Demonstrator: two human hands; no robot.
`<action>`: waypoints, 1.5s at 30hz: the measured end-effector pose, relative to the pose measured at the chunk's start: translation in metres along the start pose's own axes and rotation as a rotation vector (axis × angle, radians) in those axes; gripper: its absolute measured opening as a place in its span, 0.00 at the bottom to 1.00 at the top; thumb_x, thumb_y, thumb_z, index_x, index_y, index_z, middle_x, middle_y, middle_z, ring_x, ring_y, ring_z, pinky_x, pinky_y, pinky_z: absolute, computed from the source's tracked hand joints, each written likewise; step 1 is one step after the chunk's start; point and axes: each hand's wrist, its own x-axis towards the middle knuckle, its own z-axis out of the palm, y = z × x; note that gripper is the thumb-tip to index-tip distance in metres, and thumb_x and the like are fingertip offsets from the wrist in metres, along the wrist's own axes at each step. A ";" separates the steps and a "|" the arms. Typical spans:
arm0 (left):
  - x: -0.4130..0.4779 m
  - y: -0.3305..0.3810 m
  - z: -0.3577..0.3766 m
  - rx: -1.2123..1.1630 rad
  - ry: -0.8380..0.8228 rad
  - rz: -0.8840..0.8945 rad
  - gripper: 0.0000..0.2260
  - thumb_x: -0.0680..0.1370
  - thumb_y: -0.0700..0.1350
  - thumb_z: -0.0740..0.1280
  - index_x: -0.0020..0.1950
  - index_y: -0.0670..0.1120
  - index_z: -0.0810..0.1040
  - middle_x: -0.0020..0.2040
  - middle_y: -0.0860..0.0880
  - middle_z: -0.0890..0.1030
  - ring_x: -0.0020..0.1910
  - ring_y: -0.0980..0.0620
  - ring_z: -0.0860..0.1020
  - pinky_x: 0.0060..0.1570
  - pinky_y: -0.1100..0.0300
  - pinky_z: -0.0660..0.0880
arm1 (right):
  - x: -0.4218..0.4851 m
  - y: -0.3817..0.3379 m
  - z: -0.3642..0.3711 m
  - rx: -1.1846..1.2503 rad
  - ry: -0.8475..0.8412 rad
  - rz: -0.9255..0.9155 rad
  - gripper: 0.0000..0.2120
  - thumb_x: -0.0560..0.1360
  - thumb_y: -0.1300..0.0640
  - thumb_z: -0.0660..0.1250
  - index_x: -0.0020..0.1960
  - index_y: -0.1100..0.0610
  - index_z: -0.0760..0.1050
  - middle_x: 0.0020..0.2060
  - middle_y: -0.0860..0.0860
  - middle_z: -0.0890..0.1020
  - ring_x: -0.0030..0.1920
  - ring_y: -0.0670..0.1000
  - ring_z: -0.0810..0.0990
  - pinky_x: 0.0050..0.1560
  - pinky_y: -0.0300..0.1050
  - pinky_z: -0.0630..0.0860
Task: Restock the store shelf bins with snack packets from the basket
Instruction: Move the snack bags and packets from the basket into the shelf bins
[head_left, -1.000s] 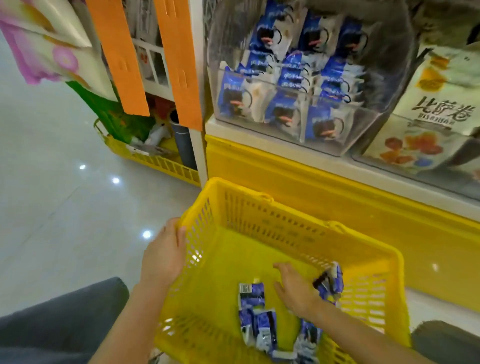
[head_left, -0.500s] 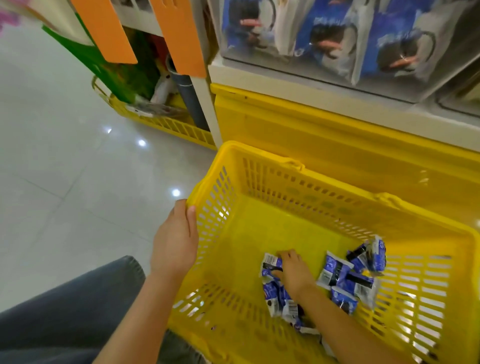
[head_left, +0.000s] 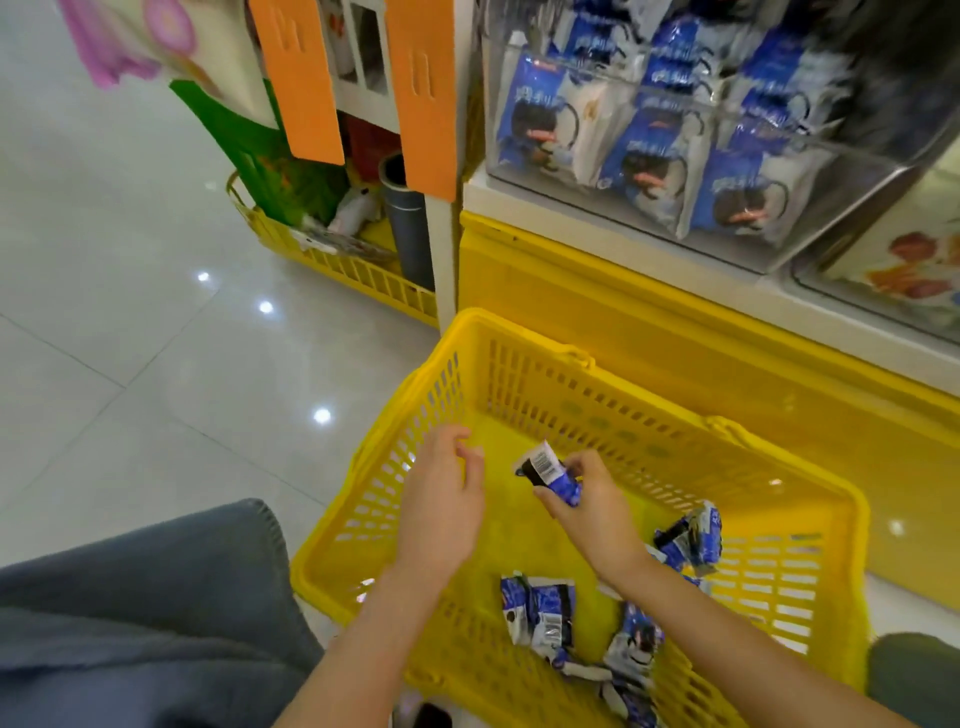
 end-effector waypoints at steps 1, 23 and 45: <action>-0.007 0.004 0.008 -0.110 -0.112 -0.133 0.12 0.80 0.46 0.59 0.62 0.42 0.70 0.54 0.48 0.75 0.54 0.50 0.74 0.52 0.60 0.68 | -0.006 -0.011 -0.004 0.016 0.029 -0.048 0.15 0.72 0.53 0.72 0.52 0.52 0.67 0.45 0.47 0.74 0.43 0.47 0.75 0.36 0.34 0.66; -0.009 -0.032 0.025 -0.617 -0.260 -0.387 0.12 0.78 0.42 0.64 0.50 0.60 0.71 0.47 0.60 0.78 0.41 0.63 0.80 0.42 0.60 0.81 | -0.054 0.109 0.065 -0.046 -0.483 0.472 0.24 0.77 0.53 0.66 0.66 0.64 0.63 0.47 0.55 0.72 0.47 0.55 0.73 0.56 0.49 0.72; -0.019 -0.017 0.048 -0.776 -0.377 -0.549 0.21 0.74 0.48 0.68 0.64 0.43 0.69 0.50 0.47 0.81 0.46 0.53 0.81 0.40 0.58 0.79 | -0.045 -0.025 0.007 0.120 -0.021 -0.244 0.15 0.75 0.60 0.67 0.62 0.57 0.74 0.51 0.46 0.72 0.54 0.46 0.71 0.54 0.31 0.66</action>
